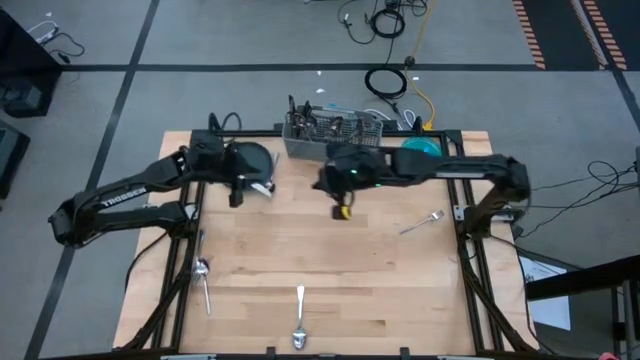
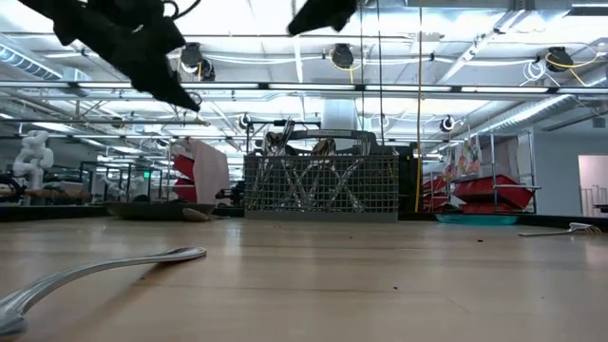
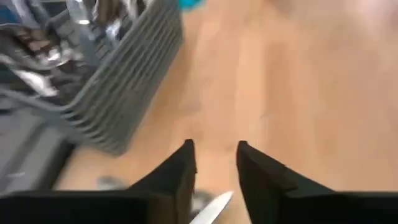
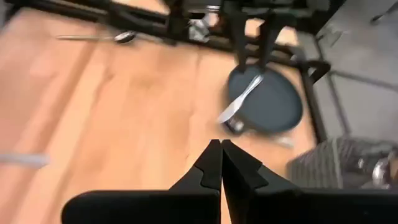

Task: Sort silverware
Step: Put the knife into the silverware basket

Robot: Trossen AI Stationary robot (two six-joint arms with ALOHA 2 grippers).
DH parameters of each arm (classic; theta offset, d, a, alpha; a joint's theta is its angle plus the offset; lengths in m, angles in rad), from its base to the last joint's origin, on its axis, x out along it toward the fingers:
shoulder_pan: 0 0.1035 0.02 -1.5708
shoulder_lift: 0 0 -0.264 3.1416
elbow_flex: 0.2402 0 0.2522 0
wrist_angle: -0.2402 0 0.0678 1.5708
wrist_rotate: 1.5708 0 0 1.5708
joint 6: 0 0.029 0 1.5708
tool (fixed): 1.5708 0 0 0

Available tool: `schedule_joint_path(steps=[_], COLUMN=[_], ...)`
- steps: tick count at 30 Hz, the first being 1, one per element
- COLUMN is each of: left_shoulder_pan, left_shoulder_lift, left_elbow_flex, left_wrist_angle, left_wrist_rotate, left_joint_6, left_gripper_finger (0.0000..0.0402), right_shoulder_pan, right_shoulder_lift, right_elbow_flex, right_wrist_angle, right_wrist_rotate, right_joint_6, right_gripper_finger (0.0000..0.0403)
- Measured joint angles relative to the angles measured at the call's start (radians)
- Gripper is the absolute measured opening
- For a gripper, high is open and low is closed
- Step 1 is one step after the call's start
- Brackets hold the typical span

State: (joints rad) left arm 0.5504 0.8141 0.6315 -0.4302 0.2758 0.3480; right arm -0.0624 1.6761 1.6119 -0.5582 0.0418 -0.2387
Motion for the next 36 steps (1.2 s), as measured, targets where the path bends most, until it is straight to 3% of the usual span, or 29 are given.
schedule_joint_path(steps=[3, 8, 14, 29, 33, 36], left_shoulder_pan=[-0.024, -0.079, -0.137, -0.174, -0.166, -0.165], left_shoulder_lift=[0.038, 0.156, 0.295, 0.550, 0.622, 0.650], left_elbow_flex=[0.000, 0.000, 0.000, 0.000, 0.000, 0.000], left_wrist_angle=[-0.021, -0.073, -0.072, 0.067, 0.070, 0.072], left_wrist_rotate=[-0.106, -0.157, -0.252, -0.344, -0.457, -0.560], left_joint_6=[0.108, 0.132, 0.204, 0.320, 0.319, 0.313], left_gripper_finger=[0.0161, 0.0217, 0.0243, 0.0245, 0.0231, 0.0185], right_shoulder_pan=[0.032, 0.087, 0.134, 0.196, 0.216, 0.240], right_shoulder_lift=[-0.072, -0.160, -0.182, -0.175, -0.177, -0.182], right_elbow_flex=[0.000, 0.000, 0.000, 0.000, 0.000, 0.000], right_wrist_angle=[-0.097, -0.133, -0.181, -0.209, -0.209, -0.191], right_wrist_rotate=[-0.015, -0.014, 0.001, 0.011, 0.011, 0.011], right_joint_6=[0.077, 0.181, 0.245, 0.333, 0.375, 0.398], right_gripper_finger=[0.0000, 0.0009, 0.0040, 0.0061, 0.0061, 0.0061])
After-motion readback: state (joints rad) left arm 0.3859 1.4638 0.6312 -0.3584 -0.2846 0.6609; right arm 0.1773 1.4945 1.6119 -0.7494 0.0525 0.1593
